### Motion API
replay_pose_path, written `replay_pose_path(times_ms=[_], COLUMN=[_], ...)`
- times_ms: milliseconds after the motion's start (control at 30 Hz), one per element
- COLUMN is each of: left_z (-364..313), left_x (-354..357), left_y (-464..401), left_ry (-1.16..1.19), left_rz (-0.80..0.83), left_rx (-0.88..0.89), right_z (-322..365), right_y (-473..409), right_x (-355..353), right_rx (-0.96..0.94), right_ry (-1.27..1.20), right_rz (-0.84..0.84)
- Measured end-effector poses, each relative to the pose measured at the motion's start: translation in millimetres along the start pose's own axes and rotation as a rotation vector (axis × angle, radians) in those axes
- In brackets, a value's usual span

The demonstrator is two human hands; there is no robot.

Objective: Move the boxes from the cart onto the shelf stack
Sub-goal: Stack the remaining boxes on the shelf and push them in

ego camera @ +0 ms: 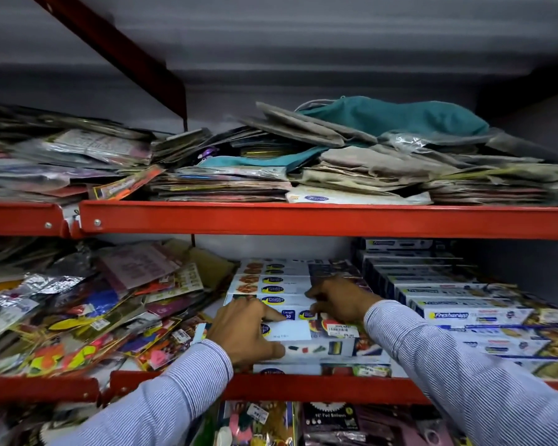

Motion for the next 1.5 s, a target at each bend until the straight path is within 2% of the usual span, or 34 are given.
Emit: replay_pose_path(times_ms=[133,333,433,533,1200,1267,1400,1500], left_z=[-2.9,-0.8,0.1,7.8,10.8,10.6,18.5,25.2], left_x=[10.5,33.9,43.7,51.1,66.0,67.6,72.6,78.0], left_y=[-16.5,-20.4,-9.8,-4.0,-4.1,-0.8,6.7,9.9], left_ry=[0.037,0.081,-0.075,-0.058,-0.139,-0.175,-0.260,-0.354], left_rz=[-0.002,-0.049,-0.177,-0.209,-0.160,-0.189,-0.259,-0.256], left_rx=[0.002,0.008,0.133,0.137,0.246,0.254,0.208,0.176], right_z=[-5.4,-3.5,-0.1,3.5,-8.9,-7.2,-13.5,-23.4], right_y=[-2.6,14.6,35.6,52.9,53.3,57.2,74.9,80.3], right_x=[-2.6,-2.0,7.1,21.5,38.1,39.5,47.8,59.7], right_rx=[0.008,-0.025,-0.047,-0.044,-0.098,-0.098,0.009,0.085], right_ry=[-0.037,-0.045,-0.042,-0.018,0.063,0.097,0.100,0.110], right_rz=[0.030,-0.026,-0.174,-0.338,-0.302,-0.360,-0.594,-0.610])
Point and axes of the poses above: each hand's wrist, its own y-axis away from the middle knuckle, its own x-axis out of the palm, z = x × y, the point moved 3 cm from there along -y, towards the middle knuckle, and after that the axes turned 7 degrees about -z, right-handed, at the moved point
